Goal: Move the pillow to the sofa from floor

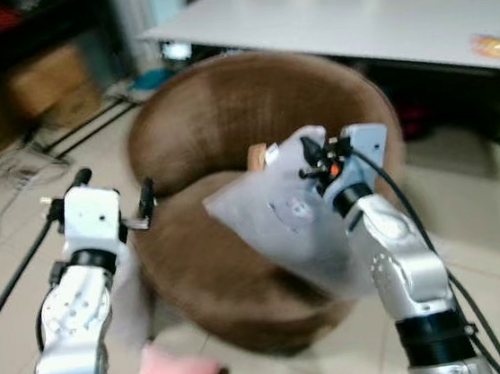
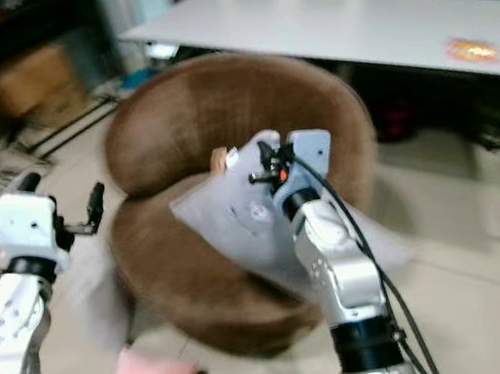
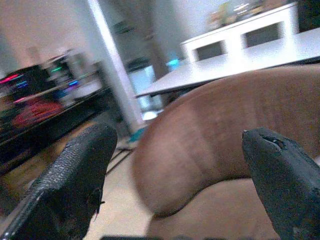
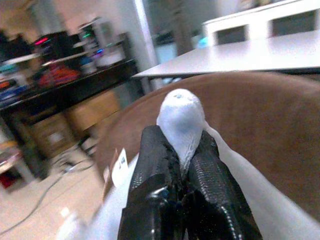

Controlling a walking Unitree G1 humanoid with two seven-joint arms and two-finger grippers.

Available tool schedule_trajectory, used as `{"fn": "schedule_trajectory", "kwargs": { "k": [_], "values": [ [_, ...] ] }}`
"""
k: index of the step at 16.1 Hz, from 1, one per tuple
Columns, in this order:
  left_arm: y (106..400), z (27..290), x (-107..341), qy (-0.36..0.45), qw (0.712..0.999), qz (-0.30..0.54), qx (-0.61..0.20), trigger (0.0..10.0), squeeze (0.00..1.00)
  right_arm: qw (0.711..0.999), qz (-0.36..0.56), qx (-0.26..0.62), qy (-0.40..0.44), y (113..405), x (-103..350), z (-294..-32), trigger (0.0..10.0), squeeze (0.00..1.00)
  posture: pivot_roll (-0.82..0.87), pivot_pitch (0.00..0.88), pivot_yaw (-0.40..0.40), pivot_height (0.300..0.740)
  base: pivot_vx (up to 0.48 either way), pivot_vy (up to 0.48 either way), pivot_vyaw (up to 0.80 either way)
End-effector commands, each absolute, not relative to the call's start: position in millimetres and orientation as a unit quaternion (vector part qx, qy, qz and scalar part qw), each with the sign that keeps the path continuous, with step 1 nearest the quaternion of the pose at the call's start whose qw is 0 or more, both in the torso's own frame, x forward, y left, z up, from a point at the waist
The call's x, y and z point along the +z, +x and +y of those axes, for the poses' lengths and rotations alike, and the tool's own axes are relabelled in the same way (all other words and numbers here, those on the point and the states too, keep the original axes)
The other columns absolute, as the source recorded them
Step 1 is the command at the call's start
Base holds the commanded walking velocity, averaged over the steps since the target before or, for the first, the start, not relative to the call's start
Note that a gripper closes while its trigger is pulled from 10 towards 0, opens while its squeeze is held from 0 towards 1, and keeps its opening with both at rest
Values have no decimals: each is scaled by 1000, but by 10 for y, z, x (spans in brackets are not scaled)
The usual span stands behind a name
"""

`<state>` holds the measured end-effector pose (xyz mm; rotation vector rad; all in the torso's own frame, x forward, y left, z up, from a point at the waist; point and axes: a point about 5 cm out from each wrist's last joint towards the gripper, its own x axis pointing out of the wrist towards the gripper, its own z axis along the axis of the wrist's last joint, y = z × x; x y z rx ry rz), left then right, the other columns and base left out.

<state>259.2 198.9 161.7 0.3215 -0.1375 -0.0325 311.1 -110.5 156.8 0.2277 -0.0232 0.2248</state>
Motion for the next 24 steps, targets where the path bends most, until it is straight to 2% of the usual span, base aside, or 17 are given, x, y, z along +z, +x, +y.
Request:
{"fn": "schedule_trajectory", "kwargs": {
  "k": [1,11,14,24],
  "values": [
    [2602,1941,1641,157,984,-74,-29,10000,0,986,-51,107,115,3139,1730,-1153,10000,0,-3,0,19,740,285,0,0],
    [2592,1937,1650,155,984,-77,-31,10000,0,983,-68,131,110,3149,1787,-1090,10000,0,5,0,12,740,285,0,0],
    [2586,1934,1651,156,984,-77,-31,10000,0,982,-70,142,101,3147,1802,-1066,10000,0,5,0,11,740,285,0,677],
    [2590,1928,1641,155,984,-74,-42,10000,0,980,-76,141,118,3143,1808,-1054,10000,0,0,0,18,740,296,0,0]
  ]
}}
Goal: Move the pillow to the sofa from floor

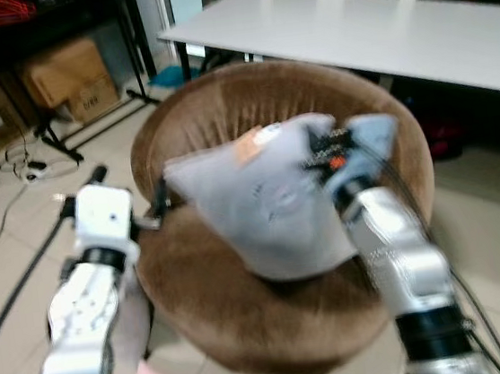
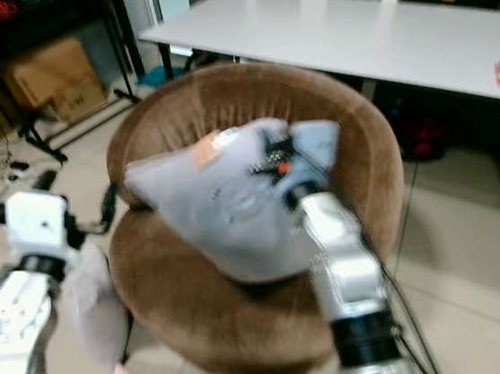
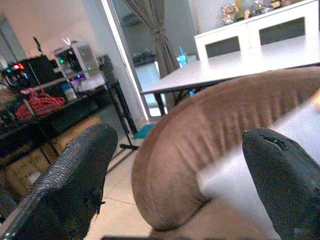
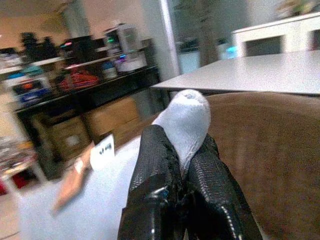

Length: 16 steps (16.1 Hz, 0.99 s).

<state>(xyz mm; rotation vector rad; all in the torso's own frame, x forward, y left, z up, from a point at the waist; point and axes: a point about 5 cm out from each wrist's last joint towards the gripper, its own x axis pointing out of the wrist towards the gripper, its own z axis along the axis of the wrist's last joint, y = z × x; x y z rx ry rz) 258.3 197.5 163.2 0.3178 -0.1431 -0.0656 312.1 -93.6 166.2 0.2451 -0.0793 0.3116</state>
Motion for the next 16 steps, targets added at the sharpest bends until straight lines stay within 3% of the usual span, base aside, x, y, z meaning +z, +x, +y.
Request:
{"fn": "schedule_trajectory", "kwargs": {
  "k": [1,4,11,13,14,16],
  "values": [
    [2589,1926,1643,155,984,-75,-43,10000,0,980,-74,142,118,3143,1804,-1051,10000,0,0,0,18,740,304,0,0],
    [2582,1925,1641,156,984,-75,-44,10000,0,979,-71,148,118,3144,1795,-1033,10000,0,3,0,14,740,309,0,-675],
    [2561,1933,1625,164,983,-71,-45,10000,0,976,-74,173,112,3133,1812,-946,10000,0,11,0,10,740,267,0,0],
    [2540,1918,1605,165,982,-64,-68,10000,0,974,-73,180,116,3137,1846,-914,10000,0,14,0,10,740,0,0,0],
    [2479,1919,1576,169,977,-46,-121,10000,0,973,-72,190,110,3150,1914,-865,10000,0,23,0,3,740,0,0,0],
    [2413,2133,1681,189,970,-34,-148,10000,0,974,-50,207,82,3189,1968,-763,10000,0,43,0,-12,740,0,0,0]
  ]
}}
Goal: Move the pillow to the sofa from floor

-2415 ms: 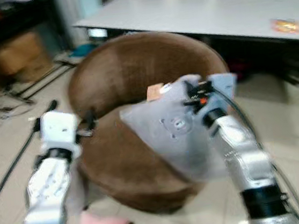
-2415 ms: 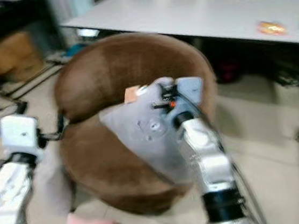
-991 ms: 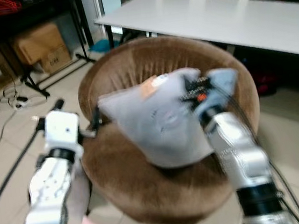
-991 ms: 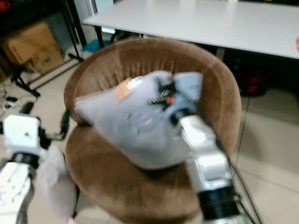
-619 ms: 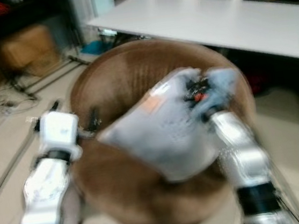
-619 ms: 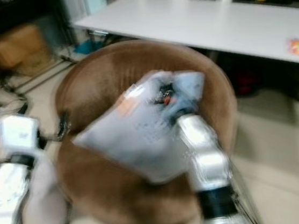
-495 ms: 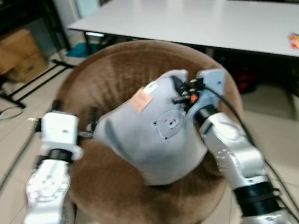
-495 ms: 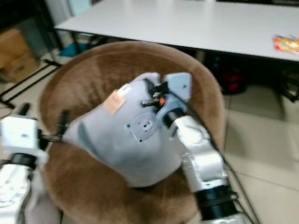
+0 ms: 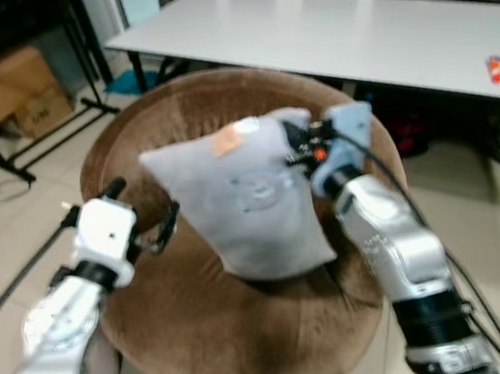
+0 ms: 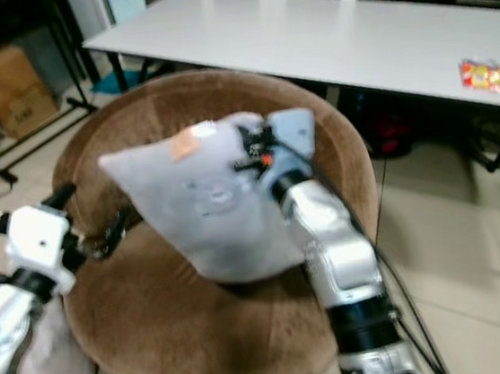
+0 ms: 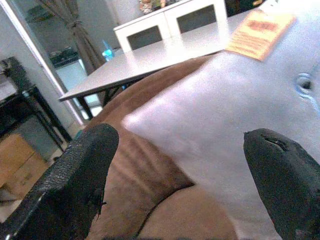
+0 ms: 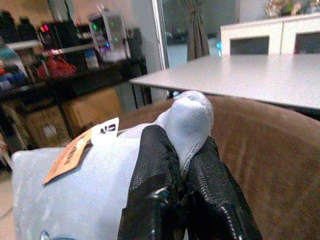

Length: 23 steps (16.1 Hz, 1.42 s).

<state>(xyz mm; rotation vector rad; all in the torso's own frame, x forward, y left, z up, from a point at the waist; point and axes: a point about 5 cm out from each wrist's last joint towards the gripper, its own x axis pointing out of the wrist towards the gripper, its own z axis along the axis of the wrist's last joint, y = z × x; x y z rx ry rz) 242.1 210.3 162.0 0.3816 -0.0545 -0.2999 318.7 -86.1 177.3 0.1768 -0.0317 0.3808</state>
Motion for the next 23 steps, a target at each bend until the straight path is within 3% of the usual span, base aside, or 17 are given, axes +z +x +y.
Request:
{"fn": "schedule_trajectory", "kwargs": {
  "k": [1,4,10,13,14,16,20,21,23],
  "values": [
    [2429,2207,1738,193,970,-38,-142,10000,0,973,-48,210,84,3199,1980,-742,10000,0,48,0,-15,740,0,0,0],
    [2537,2437,2018,195,969,-66,-135,10000,0,970,-34,210,118,3280,2025,-616,10000,0,61,0,-18,740,0,0,0],
    [2425,2202,1878,200,941,-5,-272,10000,0,955,41,213,202,3428,2119,-296,10000,0,67,0,-16,740,0,0,0],
    [2288,2167,1771,196,936,24,-290,10000,0,941,66,224,245,3561,2174,-145,10000,0,92,0,-45,740,0,0,0],
    [2235,2164,1742,195,937,32,-288,10000,0,955,102,128,248,3714,2064,-196,10000,0,106,0,-59,740,0,0,0],
    [2173,2164,1711,191,939,41,-283,10000,0,949,160,11,272,3864,1823,-322,10000,0,120,0,-69,740,0,0,0],
    [2132,2157,1701,193,939,49,-280,10000,0,947,154,-86,268,4038,1845,-564,10000,0,142,0,-78,740,0,0,0],
    [2124,2153,1700,190,939,50,-281,10000,0,944,140,-111,277,4071,1850,-717,10000,1000,147,0,-83,740,0,0,0],
    [2110,2102,1699,165,938,49,-301,10000,0,942,119,-137,283,4108,1866,-938,10000,1000,145,0,-82,740,0,0,0]
  ]
}}
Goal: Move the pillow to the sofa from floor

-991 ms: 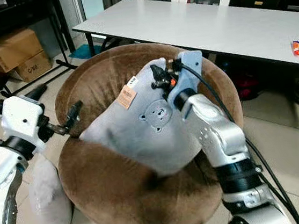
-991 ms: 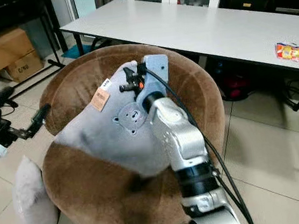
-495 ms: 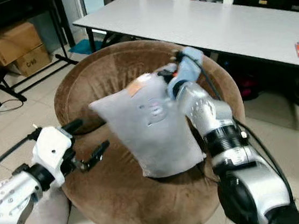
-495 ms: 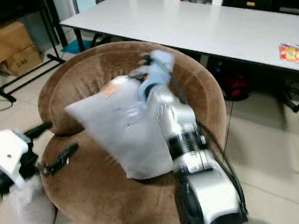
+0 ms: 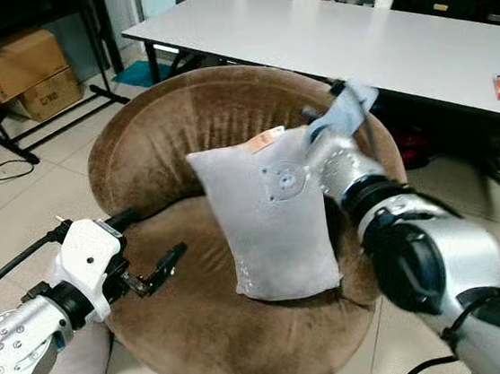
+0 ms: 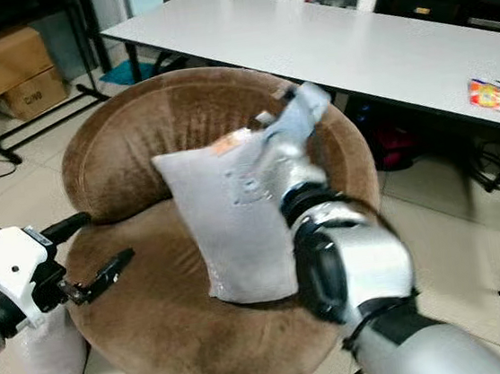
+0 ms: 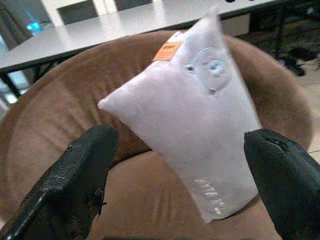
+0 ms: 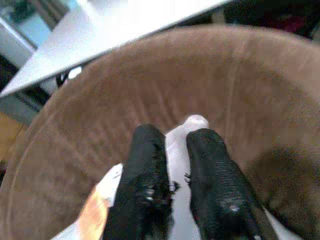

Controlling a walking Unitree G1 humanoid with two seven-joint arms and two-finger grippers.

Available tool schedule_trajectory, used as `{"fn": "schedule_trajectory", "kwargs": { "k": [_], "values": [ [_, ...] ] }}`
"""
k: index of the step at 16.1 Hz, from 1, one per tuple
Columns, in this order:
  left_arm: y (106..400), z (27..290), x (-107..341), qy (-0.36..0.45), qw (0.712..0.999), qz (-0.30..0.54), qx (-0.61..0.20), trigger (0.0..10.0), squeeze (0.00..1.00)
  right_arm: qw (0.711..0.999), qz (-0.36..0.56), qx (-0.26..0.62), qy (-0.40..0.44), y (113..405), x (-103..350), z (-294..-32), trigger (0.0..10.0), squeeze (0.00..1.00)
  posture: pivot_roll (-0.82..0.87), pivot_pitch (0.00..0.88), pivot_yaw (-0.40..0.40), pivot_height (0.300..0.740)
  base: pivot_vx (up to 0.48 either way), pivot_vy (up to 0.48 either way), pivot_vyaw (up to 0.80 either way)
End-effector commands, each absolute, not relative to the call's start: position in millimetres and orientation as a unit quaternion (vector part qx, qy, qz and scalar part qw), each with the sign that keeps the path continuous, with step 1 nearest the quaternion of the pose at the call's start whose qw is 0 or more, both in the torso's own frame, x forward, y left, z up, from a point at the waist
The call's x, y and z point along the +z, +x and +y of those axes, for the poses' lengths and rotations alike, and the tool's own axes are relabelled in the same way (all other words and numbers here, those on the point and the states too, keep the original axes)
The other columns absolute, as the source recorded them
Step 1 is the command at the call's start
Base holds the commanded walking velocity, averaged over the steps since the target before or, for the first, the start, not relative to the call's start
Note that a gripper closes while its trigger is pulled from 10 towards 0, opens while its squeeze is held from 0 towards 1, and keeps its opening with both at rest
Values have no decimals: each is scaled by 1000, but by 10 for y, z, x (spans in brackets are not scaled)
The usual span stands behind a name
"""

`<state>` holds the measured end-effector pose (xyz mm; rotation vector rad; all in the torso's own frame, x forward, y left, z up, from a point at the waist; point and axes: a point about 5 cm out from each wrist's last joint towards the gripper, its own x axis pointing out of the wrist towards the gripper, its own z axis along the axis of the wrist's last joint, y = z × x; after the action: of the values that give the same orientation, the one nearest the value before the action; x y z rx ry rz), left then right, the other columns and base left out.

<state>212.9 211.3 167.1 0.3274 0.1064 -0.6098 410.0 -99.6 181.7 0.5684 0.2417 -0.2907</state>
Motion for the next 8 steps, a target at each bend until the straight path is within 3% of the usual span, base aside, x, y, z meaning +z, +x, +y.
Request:
{"fn": "schedule_trajectory", "kwargs": {
  "k": [1,3,4,5,6,8],
  "values": [
    [2140,2053,1704,147,936,46,-318,10000,0,950,87,-144,261,4139,1919,-1124,10000,1000,114,0,-57,740,0,0,0],
    [2181,2028,1688,143,934,46,-323,10000,0,957,52,-164,235,4149,1962,-1333,10000,1000,84,0,-37,740,0,0,0],
    [2259,1977,1688,136,941,28,-307,10000,0,959,28,-146,242,4154,1982,-1424,10000,1000,67,0,-27,740,0,0,0],
    [2352,1942,1642,124,958,23,-259,10000,0,976,9,-102,194,4142,1961,-1402,10000,1000,48,0,-17,740,0,0,0],
    [2409,1917,1585,122,971,9,-207,10000,0,987,11,-24,160,4085,1805,-1327,10000,0,32,0,-10,740,0,0,0],
    [2432,1924,1537,109,985,-6,-135,10000,0,992,1,36,124,3874,1566,-1291,10000,0,15,0,-5,740,0,0,0]
  ]
}}
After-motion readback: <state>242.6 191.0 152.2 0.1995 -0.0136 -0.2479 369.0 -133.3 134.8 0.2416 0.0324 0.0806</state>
